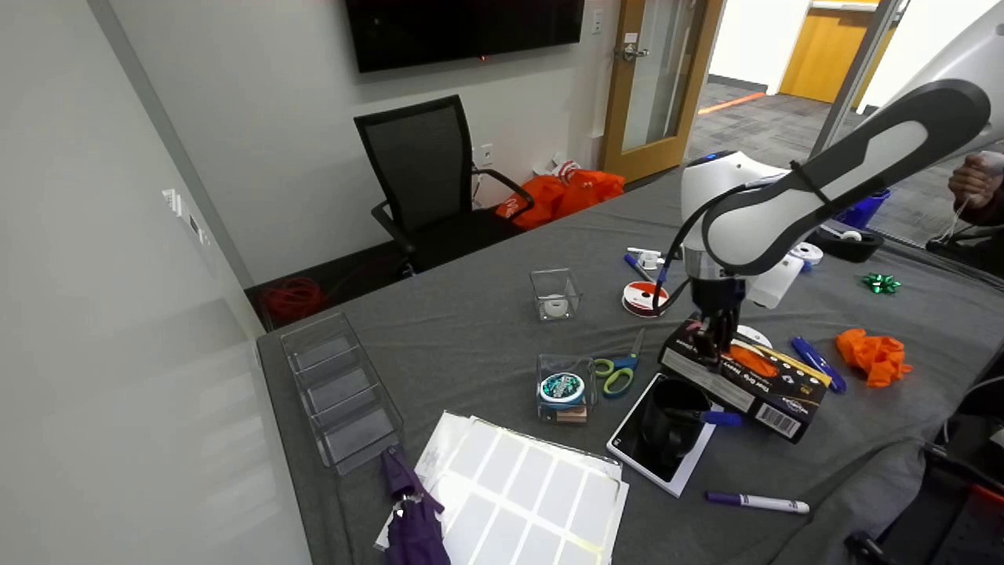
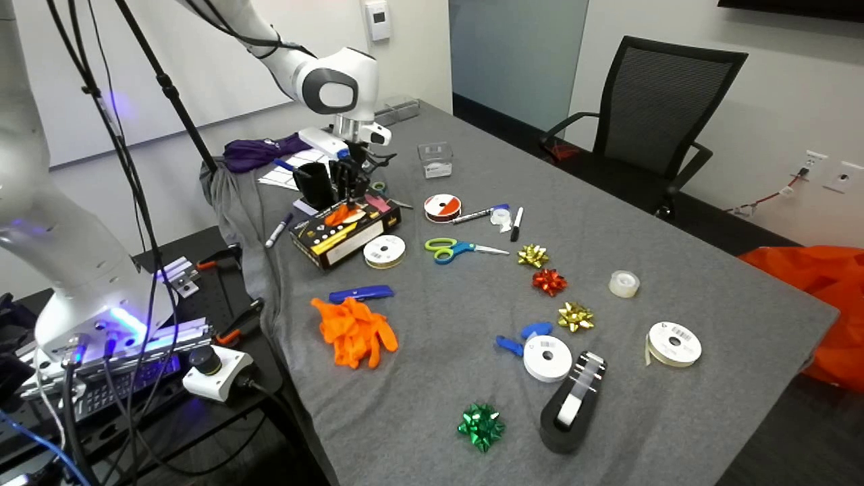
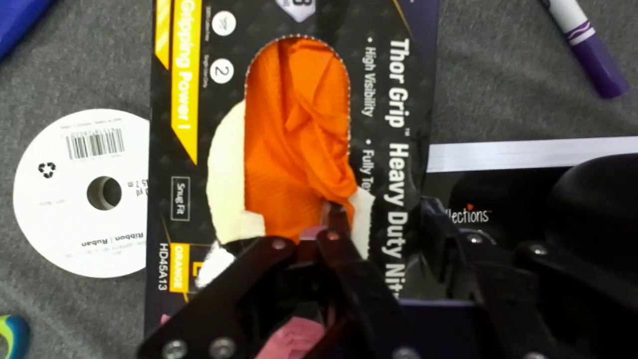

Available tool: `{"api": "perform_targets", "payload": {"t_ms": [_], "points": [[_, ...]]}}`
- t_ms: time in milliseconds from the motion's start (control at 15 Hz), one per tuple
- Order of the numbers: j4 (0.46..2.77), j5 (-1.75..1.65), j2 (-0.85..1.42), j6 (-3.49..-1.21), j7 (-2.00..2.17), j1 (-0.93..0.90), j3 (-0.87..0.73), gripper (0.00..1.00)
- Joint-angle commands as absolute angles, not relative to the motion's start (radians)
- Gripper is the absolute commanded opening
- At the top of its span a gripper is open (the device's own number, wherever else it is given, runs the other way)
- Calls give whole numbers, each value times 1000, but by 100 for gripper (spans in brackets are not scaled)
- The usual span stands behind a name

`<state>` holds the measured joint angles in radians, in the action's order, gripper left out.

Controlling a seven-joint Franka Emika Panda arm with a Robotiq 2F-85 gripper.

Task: Pick up the black tissue box and put it on the table left of the yellow ribbon tape

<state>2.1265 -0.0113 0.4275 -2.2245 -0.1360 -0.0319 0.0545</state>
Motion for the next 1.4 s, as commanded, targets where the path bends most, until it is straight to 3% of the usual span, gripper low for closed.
{"api": "perform_targets", "payload": {"t_ms": [0,333,1200,1267,1333], "points": [[2100,11,438,-2217,-201,-14,79,14],[2116,36,418,-2206,-255,-12,94,14],[2071,-233,454,-2177,208,-88,-61,14],[2075,-231,457,-2189,196,-82,-57,60],[2080,-224,460,-2206,185,-78,-53,21]]}}
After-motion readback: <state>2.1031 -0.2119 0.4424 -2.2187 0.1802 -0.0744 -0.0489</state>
